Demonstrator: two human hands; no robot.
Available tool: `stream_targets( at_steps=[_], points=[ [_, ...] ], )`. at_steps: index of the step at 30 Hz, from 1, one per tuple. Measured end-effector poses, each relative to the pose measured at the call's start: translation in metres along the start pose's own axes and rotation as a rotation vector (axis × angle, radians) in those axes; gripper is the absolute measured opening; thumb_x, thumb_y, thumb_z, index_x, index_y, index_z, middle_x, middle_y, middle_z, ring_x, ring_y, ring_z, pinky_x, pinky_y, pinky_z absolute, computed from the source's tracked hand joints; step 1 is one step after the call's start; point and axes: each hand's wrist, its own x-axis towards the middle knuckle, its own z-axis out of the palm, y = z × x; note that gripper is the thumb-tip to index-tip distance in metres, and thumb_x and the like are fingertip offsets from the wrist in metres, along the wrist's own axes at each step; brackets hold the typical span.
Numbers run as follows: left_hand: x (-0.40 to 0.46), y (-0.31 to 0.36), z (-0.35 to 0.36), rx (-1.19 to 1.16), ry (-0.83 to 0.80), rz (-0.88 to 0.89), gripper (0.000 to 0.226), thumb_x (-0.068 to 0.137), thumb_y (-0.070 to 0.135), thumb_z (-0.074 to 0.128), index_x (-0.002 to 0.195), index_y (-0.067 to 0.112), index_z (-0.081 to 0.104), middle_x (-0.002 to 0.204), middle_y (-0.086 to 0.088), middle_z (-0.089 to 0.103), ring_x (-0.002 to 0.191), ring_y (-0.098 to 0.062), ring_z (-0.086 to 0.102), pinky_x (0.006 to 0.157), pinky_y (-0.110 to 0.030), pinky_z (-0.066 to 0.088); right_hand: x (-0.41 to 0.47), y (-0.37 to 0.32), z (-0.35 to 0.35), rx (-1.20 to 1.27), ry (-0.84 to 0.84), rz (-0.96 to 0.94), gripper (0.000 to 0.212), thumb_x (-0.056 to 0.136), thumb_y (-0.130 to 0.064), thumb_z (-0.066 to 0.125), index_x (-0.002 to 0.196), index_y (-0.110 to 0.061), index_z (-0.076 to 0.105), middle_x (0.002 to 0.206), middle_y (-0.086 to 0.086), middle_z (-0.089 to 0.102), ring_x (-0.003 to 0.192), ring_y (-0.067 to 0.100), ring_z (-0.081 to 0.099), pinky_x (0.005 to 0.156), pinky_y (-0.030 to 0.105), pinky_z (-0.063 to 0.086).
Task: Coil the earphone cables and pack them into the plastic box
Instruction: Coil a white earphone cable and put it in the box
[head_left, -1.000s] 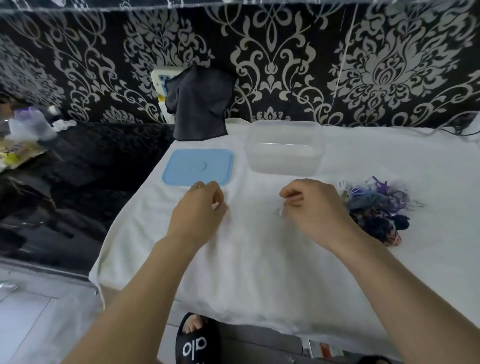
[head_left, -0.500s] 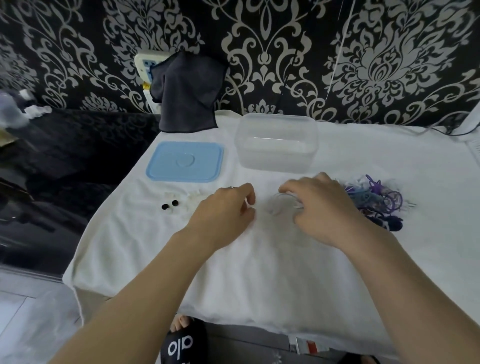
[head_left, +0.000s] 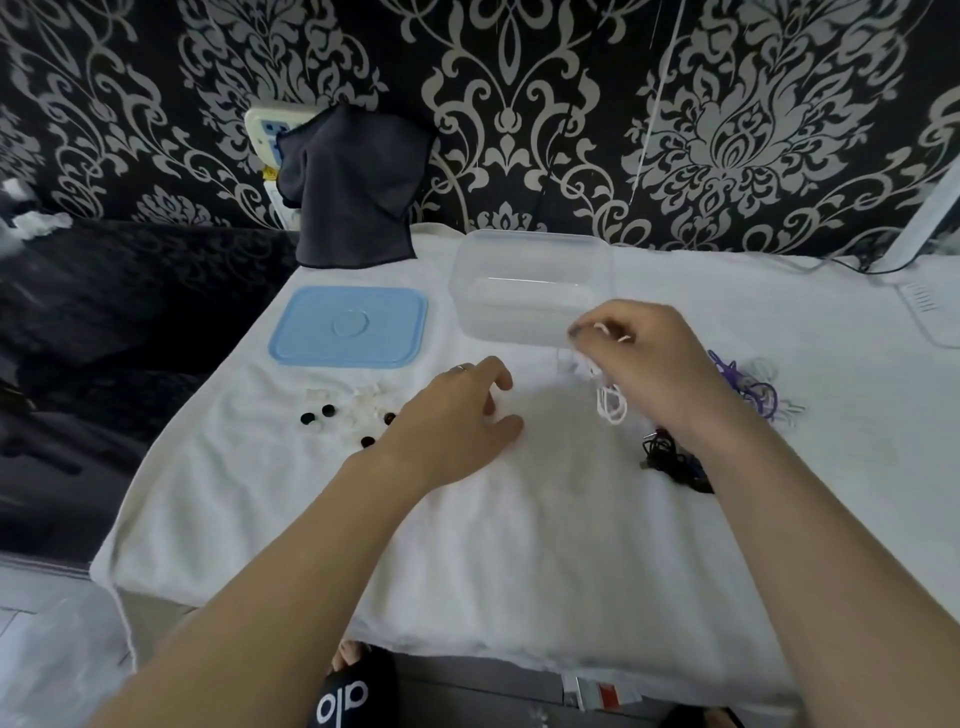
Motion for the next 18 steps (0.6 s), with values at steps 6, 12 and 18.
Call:
stream_targets(
  at_steps=[6,12,18],
  points=[
    [0.0,-0.006,-0.001,0.109,-0.041,0.004,0.009,0.089,0.023,0.064,0.097,0.025,0.061,0.096,0.005,0.059,0.086,-0.016,0.058,0.082,-0.04,0.055,-0.004,-0.006,0.008,0.336,-0.238,0.219,0.013,0.094,-0.005,0.058,0.097,-0.007,0.071,0.086,0.013,0.068,0.075,0.025,0.071,0.068,0.035,0.06],
    [-0.003,-0.016,-0.009,0.081,-0.036,-0.011,0.01,0.088,0.017,0.063,0.083,0.023,0.057,0.086,0.006,0.064,0.079,-0.018,0.061,0.067,-0.033,0.051,-0.009,0.0,0.027,0.063,-0.48,0.246,0.018,0.085,0.003,0.057,0.094,-0.01,0.067,0.095,0.014,0.077,0.093,0.027,0.075,0.084,0.041,0.057],
    [-0.011,-0.022,-0.018,-0.08,-0.036,0.015,0.013,0.087,0.01,0.068,0.084,0.018,0.058,0.077,0.013,0.06,0.057,0.003,0.054,0.045,-0.011,0.037,-0.006,0.003,0.027,-0.106,-0.522,0.25,0.045,0.078,-0.007,0.057,0.121,-0.022,0.053,0.093,0.005,0.075,0.096,0.03,0.07,0.084,0.043,0.054]
  ],
)
